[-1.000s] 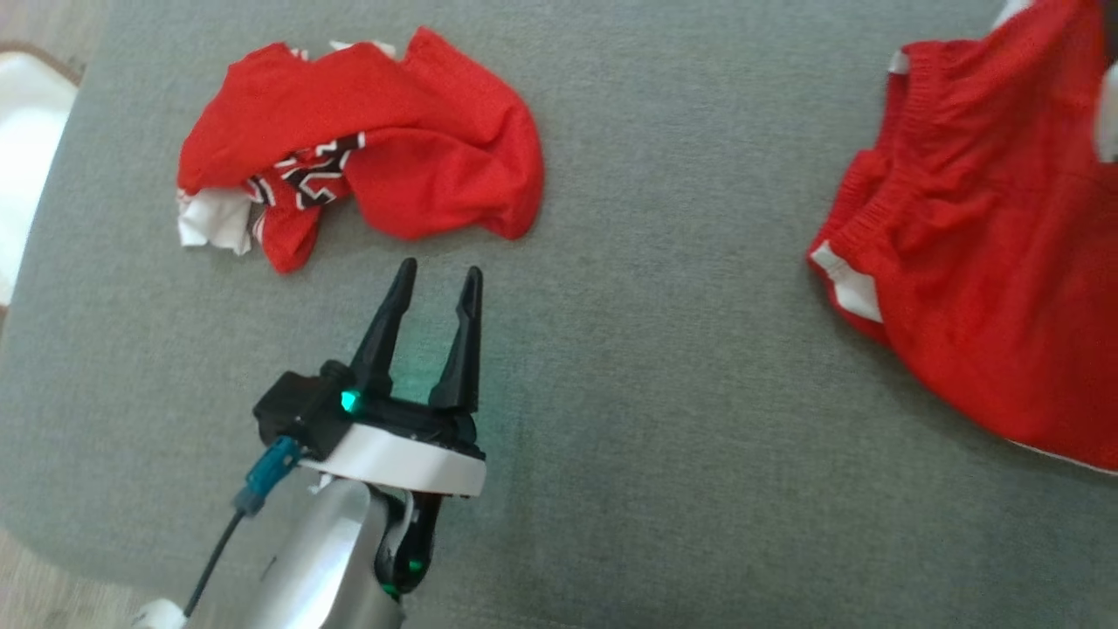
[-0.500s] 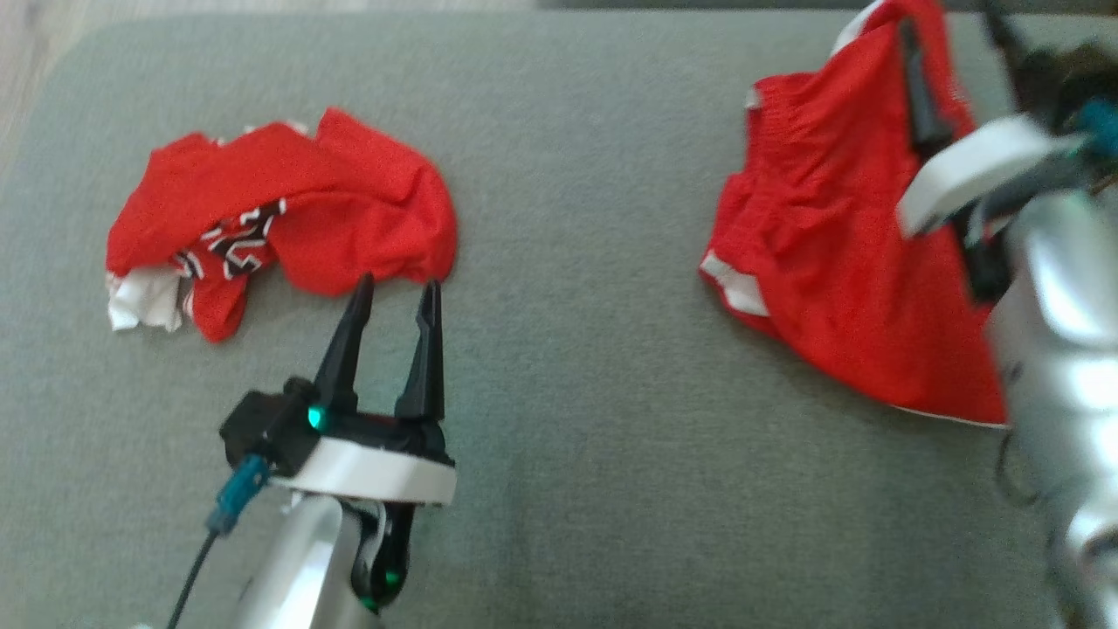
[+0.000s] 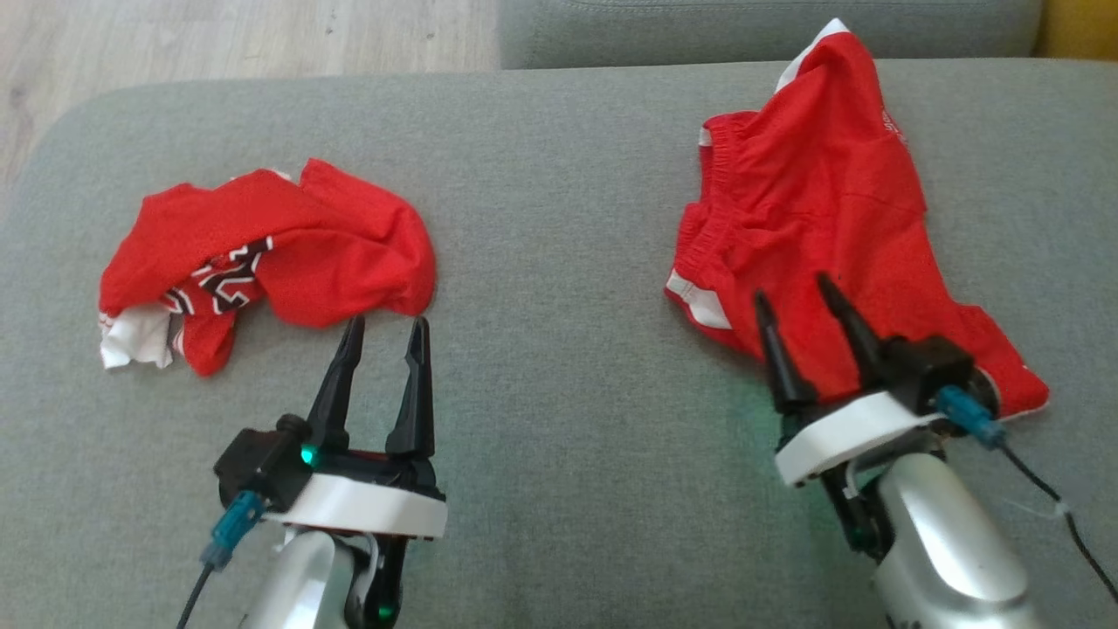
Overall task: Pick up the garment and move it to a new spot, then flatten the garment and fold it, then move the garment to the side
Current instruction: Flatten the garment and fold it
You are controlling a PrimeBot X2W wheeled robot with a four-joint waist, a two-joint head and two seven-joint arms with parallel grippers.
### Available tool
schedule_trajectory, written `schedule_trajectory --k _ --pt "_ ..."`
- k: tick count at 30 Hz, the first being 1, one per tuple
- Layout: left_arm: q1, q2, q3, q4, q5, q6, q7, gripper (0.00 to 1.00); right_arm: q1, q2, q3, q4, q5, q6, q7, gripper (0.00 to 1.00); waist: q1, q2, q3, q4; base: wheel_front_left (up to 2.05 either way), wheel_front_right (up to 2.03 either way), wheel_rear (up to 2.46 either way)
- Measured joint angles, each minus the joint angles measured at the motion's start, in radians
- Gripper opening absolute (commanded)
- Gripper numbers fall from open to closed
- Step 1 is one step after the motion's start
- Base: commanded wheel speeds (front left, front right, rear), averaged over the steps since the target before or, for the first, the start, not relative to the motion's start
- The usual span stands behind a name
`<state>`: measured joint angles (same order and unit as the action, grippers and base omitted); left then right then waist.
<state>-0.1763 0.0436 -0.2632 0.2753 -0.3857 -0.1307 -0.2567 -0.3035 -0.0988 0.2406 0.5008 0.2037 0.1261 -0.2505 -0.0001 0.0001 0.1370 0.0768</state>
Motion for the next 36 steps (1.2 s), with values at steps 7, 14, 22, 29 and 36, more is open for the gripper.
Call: schedule_trajectory --k 7,14,22,29,36 --pt "0.0 0.0 -0.011 0.0 0.0 0.0 0.0 1.0 -0.023 -0.007 0.077 0.001 0.026 0.0 0.034 1.0 0.0 0.0 0.015 0.031 0.0 0.0 0.0" --pt "-0.002 0.001 -0.029 0.002 0.0 0.0 0.0 1.0 -0.08 -0.017 0.09 0.11 0.046 0.0 0.063 1.0 0.0001 0.0 0.042 0.073 0.0 0.0 0.0" --pt "-0.01 0.0 -0.036 0.008 0.0 0.0 0.0 1.0 -0.184 -0.016 0.114 0.242 0.168 0.0 0.051 0.36 0.0002 0.0 0.078 0.106 0.0 0.0 0.0" --pt "-0.028 0.0 -0.037 0.012 0.0 0.0 0.0 1.0 -0.201 -0.022 0.252 0.254 0.318 0.0 0.03 0.0 0.0002 0.0 0.081 0.106 0.0 0.0 0.0" --pt "-0.028 0.0 -0.036 0.013 0.0 -0.001 0.0 1.0 -0.201 -0.072 0.46 0.159 0.529 0.0 0.041 0.0 0.0001 0.0 0.069 0.095 0.0 0.0 0.0"
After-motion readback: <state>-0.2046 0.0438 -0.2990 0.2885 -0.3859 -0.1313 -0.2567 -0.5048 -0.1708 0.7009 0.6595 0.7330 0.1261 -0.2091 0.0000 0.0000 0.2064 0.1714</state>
